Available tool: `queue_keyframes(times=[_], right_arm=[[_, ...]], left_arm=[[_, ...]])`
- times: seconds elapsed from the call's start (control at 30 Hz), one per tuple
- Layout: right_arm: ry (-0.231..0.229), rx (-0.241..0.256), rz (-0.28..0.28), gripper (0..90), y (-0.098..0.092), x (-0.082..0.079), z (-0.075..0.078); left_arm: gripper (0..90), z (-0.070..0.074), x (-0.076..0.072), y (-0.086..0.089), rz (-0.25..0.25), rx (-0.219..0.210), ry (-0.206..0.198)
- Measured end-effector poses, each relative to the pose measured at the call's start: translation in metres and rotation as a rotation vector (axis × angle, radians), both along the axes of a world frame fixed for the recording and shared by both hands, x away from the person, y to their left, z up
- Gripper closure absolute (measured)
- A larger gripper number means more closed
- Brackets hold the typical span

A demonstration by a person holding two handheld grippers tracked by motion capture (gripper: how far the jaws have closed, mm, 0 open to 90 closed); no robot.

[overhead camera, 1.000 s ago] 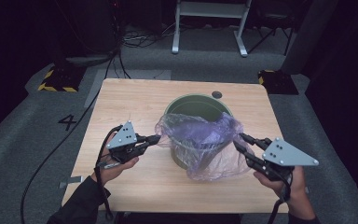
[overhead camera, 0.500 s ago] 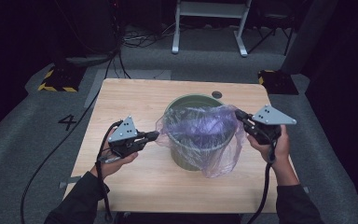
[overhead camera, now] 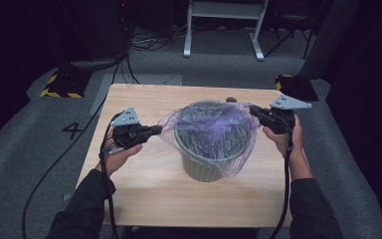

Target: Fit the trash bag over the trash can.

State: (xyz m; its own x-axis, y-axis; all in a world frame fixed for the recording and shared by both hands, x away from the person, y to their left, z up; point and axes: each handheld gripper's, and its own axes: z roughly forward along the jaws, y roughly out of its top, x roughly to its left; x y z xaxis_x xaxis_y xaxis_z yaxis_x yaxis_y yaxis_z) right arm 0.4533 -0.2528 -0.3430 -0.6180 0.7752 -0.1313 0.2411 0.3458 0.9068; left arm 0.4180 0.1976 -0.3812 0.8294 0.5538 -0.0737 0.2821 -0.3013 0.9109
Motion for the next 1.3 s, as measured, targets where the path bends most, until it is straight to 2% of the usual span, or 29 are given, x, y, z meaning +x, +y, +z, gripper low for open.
queue_keyframes(times=[0.17,0.33,0.4,0.5,0.57,0.6,0.67,0.73,0.77,0.83,0.9,1.03,1.17,1.3], right_arm=[[0.039,0.017,-0.011,85.8,0.0,0.012,-0.013],[0.104,0.04,-0.008,85.8,-0.001,0.019,-0.031],[0.133,0.042,-0.003,85.6,-0.002,0.02,-0.039],[0.165,0.056,0.016,85.0,-0.003,0.019,-0.049],[0.168,0.063,0.025,83.5,-0.004,0.016,-0.054],[0.164,0.066,0.02,82.0,-0.005,0.015,-0.055],[0.142,0.065,0.014,76.7,-0.007,0.01,-0.056],[0.128,0.047,-0.006,61.2,-0.009,0.006,-0.055],[0.115,0.054,-0.022,59.9,-0.012,0.003,-0.052],[0.075,0.079,-0.015,52.8,-0.018,-0.003,-0.047],[0.05,0.076,-0.017,45.0,-0.023,-0.008,-0.04],[0.011,0.06,0.007,38.5,-0.03,-0.021,-0.026],[-0.015,0.041,0.021,34.6,-0.037,-0.033,-0.015],[-0.043,0.027,0.05,32.5,-0.042,-0.045,-0.01]], left_arm=[[89.5,-0.014,0.009,-0.002,0.0,0.019,0.033],[89.5,-0.03,0.012,-0.009,-0.02,0.046,0.073],[89.5,-0.035,0.013,-0.012,-0.033,0.043,0.091],[89.2,-0.041,0.011,-0.015,-0.054,0.06,0.098],[87.6,-0.043,0.008,-0.016,-0.058,0.067,0.091],[85.5,-0.044,0.006,-0.017,-0.056,0.061,0.095],[74.9,-0.042,0.002,-0.015,-0.058,0.05,0.066],[69.7,-0.039,-0.006,-0.011,-0.081,0.015,0.028],[63.5,-0.036,-0.01,-0.01,-0.07,0.014,0.01],[50.8,-0.031,-0.017,-0.007,-0.052,0.01,-0.013],[43.0,-0.026,-0.025,-0.004,-0.054,-0.005,-0.041],[28.3,-0.017,-0.04,-0.001,-0.081,-0.009,-0.075],[19.4,-0.013,-0.054,-0.001,-0.096,0.006,-0.107],[18.3,-0.009,-0.062,-0.007,-0.127,0.025,-0.13]])
